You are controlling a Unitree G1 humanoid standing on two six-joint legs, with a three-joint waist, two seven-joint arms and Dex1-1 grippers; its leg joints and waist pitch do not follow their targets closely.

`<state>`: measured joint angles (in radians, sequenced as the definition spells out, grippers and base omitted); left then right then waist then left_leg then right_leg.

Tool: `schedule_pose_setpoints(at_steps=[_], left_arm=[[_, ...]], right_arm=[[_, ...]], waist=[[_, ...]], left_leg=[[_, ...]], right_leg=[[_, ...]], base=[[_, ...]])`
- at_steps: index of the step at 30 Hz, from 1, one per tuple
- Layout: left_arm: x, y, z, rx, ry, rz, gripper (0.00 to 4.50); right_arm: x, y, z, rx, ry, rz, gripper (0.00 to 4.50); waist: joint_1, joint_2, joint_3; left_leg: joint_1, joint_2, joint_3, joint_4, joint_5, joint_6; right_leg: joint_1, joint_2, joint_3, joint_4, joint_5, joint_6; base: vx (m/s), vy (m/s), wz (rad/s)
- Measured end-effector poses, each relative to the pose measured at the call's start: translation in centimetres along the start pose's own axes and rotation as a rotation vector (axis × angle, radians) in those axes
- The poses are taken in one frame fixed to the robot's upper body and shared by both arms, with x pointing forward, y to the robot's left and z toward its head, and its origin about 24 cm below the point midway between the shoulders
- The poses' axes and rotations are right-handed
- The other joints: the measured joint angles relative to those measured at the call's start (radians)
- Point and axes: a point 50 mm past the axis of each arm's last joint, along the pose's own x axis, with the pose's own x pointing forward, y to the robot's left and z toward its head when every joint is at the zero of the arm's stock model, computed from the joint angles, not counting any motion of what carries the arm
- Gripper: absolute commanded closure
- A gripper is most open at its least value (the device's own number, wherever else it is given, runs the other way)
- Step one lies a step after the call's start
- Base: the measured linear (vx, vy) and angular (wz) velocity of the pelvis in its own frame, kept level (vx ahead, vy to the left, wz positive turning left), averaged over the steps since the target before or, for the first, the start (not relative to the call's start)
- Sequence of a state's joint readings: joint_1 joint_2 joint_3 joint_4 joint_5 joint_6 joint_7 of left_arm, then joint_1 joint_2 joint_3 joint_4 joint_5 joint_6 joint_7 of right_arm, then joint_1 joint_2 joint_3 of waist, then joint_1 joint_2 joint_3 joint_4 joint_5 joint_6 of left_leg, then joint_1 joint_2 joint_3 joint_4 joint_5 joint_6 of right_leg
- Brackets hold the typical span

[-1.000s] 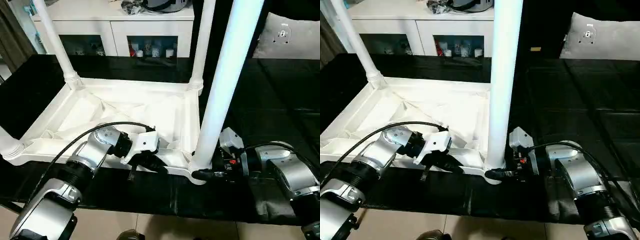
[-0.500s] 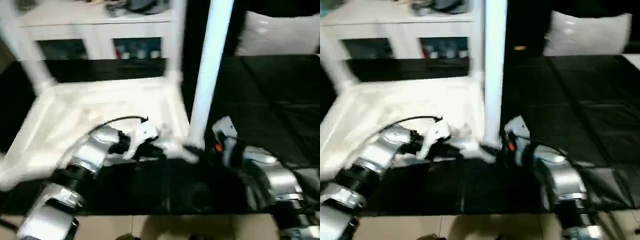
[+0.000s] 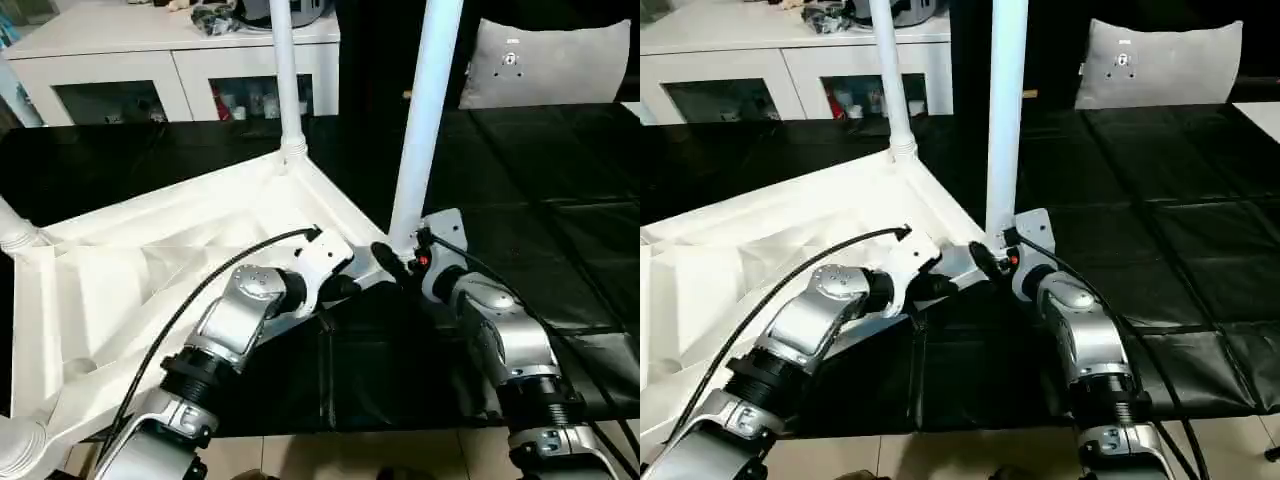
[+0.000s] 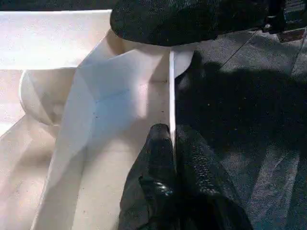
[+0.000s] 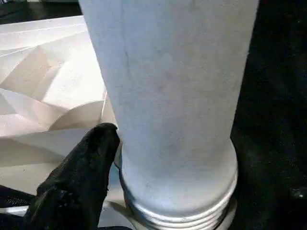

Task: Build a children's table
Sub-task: Rotate leg to tighten

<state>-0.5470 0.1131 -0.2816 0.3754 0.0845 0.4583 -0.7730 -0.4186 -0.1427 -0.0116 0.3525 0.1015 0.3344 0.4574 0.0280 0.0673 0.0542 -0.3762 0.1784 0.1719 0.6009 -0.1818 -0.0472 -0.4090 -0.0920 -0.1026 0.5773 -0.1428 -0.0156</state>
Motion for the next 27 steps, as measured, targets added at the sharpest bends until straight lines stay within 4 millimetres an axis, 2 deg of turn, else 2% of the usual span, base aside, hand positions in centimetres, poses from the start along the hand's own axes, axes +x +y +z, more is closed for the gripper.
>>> schedule_pose_setpoints(at_steps=[5,12,16,19,23,27], left_arm=[[-0.5,0.1,0.0,0.025,-0.006,-0.035,4.50],[-2.2,1.0,-0.8,0.104,-0.020,-0.159,4.50],[-3.3,1.3,-1.3,0.171,-0.003,-0.272,4.50],[-3.8,1.4,-1.6,0.216,0.015,-0.344,4.50],[-4.2,1.3,-1.9,0.249,0.021,-0.450,4.50],[-4.4,1.4,-1.6,0.289,0.029,-0.513,4.50]], right_arm=[[-0.9,-0.2,-0.1,-0.015,-0.026,0.068,0.07],[-3.5,-2.0,-0.1,-0.140,-0.002,0.301,0.03],[-5.1,-2.6,0.9,-0.192,0.012,0.457,0.03],[-5.5,-2.7,0.9,-0.218,0.032,0.514,0.03],[-6.2,-2.5,0.9,-0.271,0.071,0.642,0.03],[-6.4,-2.1,0.6,-0.299,0.108,0.728,0.03]], waist=[[0.003,0.001,0.000],[0.015,0.004,0.002],[0.041,0.005,0.001],[0.060,0.005,0.001],[0.075,0.005,0.001],[0.084,0.005,0.001]], left_leg=[[-0.001,0.000,0.000,-0.001,0.000,0.000],[-0.008,0.000,-0.001,0.001,0.000,0.000],[-0.008,0.000,-0.001,0.002,0.000,0.000],[-0.008,0.000,-0.001,0.003,0.000,0.000],[-0.008,0.000,-0.001,0.003,0.000,0.000],[-0.008,0.000,-0.001,0.004,0.001,0.001]], right_leg=[[-0.001,0.000,0.000,0.000,0.000,0.000],[-0.005,0.000,-0.001,0.001,0.001,-0.001],[-0.004,0.000,0.000,0.001,0.001,-0.002],[-0.004,-0.001,0.000,0.001,0.002,-0.002],[-0.004,-0.001,0.000,0.001,0.002,-0.002],[-0.003,-0.001,0.000,0.002,0.001,-0.001]], base=[[0.000,0.000,0.00],[0.000,0.000,0.00],[0.000,0.000,0.00],[0.000,0.000,0.00],[0.000,0.000,0.00],[0.000,0.000,0.00]])
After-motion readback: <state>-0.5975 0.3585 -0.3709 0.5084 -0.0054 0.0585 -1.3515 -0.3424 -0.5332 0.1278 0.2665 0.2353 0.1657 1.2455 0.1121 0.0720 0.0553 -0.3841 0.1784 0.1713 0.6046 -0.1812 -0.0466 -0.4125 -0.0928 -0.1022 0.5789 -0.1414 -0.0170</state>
